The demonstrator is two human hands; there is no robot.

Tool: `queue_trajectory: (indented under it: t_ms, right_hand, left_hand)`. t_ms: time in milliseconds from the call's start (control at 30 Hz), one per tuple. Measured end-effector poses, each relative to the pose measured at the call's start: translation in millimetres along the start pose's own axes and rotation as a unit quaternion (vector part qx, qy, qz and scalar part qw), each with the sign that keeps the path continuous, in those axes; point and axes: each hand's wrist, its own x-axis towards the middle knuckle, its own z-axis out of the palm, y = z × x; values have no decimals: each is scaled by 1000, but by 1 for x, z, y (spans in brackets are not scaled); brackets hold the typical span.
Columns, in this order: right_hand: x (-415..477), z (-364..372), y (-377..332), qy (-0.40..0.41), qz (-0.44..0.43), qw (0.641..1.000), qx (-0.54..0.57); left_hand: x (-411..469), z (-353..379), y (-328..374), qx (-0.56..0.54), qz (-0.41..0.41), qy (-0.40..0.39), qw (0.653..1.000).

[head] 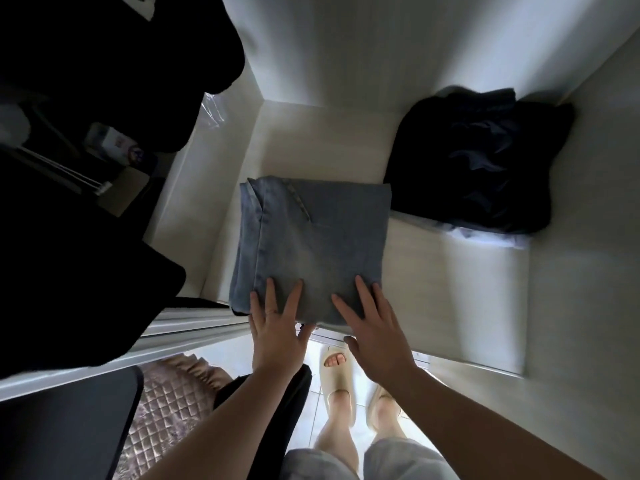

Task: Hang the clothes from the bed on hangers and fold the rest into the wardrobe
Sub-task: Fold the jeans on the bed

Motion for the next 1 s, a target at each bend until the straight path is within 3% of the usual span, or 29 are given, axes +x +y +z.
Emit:
queue_trajectory:
  t_ms: [300,733,1000]
  right_hand:
    - [63,-3,4,73,8,996,45]
    - [185,-61,39,93,61,993,31]
    - [199,-77,48,75,90,992,44]
  left_hand:
    - [63,-11,-5,5,40,33,999]
    - [202,-54,42,34,83,51,995]
    - [210,-53,59,47,81,54,994]
